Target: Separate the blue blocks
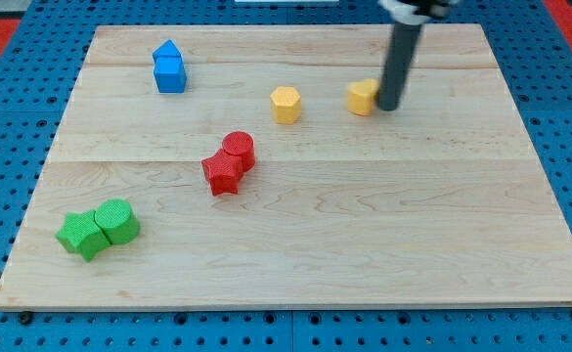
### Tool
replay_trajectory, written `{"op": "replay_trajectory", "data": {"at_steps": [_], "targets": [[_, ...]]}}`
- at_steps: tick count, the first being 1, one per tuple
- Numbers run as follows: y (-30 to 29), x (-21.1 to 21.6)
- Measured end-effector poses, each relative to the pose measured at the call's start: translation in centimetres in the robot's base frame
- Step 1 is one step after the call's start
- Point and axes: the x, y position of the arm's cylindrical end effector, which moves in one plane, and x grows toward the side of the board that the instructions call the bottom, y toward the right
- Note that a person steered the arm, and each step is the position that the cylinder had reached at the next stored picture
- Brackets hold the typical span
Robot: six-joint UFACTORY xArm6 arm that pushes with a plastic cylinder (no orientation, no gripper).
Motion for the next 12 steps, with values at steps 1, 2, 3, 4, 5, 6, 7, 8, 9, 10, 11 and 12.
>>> {"op": "replay_trajectory", "data": {"at_steps": [1,2,3,4,5,6,7,8,9,10,11,12], "targets": [[-1.9,-0.9],[0.4,-4.4],[-7.3,-7.4],[-16.6,-12.5],[-24.1,-15.1],[-25.8,-11.5],[-23.2,-10.3],[-28.2,-10.1],[-26.5,-9.7],[-19.8,-6.8],[-20.7,-7.1],[-24.9,-8.7]]}}
